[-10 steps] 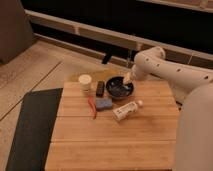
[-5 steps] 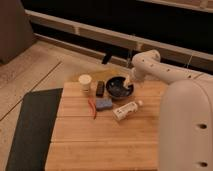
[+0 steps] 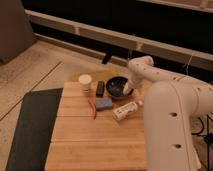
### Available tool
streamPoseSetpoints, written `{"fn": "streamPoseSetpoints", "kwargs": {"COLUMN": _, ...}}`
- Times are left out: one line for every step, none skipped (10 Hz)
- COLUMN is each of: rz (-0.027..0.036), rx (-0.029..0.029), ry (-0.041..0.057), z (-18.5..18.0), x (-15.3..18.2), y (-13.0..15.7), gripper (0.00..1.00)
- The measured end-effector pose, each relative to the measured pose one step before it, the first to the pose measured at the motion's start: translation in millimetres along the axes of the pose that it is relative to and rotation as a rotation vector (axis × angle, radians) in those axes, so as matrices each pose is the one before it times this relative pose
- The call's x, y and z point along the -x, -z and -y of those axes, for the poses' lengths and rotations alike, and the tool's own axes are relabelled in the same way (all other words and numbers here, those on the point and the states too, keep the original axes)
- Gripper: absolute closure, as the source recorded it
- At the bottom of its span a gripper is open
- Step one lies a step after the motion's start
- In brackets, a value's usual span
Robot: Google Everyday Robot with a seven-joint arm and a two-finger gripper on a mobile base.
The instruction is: Pick up the ceramic bowl
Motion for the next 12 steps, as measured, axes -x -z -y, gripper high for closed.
{"fn": "streamPoseSetpoints", "kwargs": {"rz": -0.00814, "rx": -0.00573, "ry": 0.02008, "z": -4.40, "x": 4.32, "y": -4.70, "gripper": 0.50}}
{"fn": "streamPoseSetpoints", "kwargs": {"rz": 0.00727, "rx": -0.00095, "ry": 0.01910, "z": -4.96, "x": 4.83, "y": 0.84, "gripper": 0.58}}
{"fn": "streamPoseSetpoints", "kwargs": {"rz": 0.00366, "rx": 0.00051, "ry": 0.02119, "z": -5.04, "x": 3.82, "y": 0.43, "gripper": 0.70}}
{"fn": "streamPoseSetpoints", "kwargs": {"rz": 0.00342, "rx": 0.00828, "ry": 0.00644, "z": -3.23, "x": 2.66, "y": 0.17, "gripper": 0.82}}
{"fn": "streamPoseSetpoints", "kwargs": {"rz": 0.00116, "rx": 0.00129, "ry": -0.00533, "z": 1.52, "x": 0.95, "y": 1.18, "gripper": 0.93}}
{"fn": "streamPoseSetpoints", "kwargs": {"rz": 0.00899, "rx": -0.00209, "ry": -0.01755, "z": 3.94, "x": 2.85, "y": 5.66, "gripper": 0.99}}
{"fn": "streamPoseSetpoints", "kwargs": {"rz": 0.01709, "rx": -0.00945, "ry": -0.02002, "z": 5.41, "x": 4.97, "y": 10.97, "gripper": 1.00}}
{"fn": "streamPoseSetpoints", "kwargs": {"rz": 0.02136, "rx": -0.01543, "ry": -0.01428, "z": 6.21, "x": 5.72, "y": 14.41, "gripper": 1.00}}
{"fn": "streamPoseSetpoints", "kwargs": {"rz": 0.02032, "rx": -0.00903, "ry": -0.01262, "z": 3.92, "x": 4.97, "y": 10.55, "gripper": 1.00}}
{"fn": "streamPoseSetpoints", "kwargs": {"rz": 0.04429, "rx": -0.01210, "ry": -0.01770, "z": 4.97, "x": 10.11, "y": 20.68, "gripper": 1.00}}
{"fn": "streamPoseSetpoints", "kwargs": {"rz": 0.03676, "rx": -0.00840, "ry": -0.00386, "z": 1.85, "x": 8.20, "y": 15.67, "gripper": 1.00}}
{"fn": "streamPoseSetpoints", "kwargs": {"rz": 0.04679, "rx": -0.00735, "ry": 0.00273, "z": 0.66, "x": 10.47, "y": 18.83, "gripper": 1.00}}
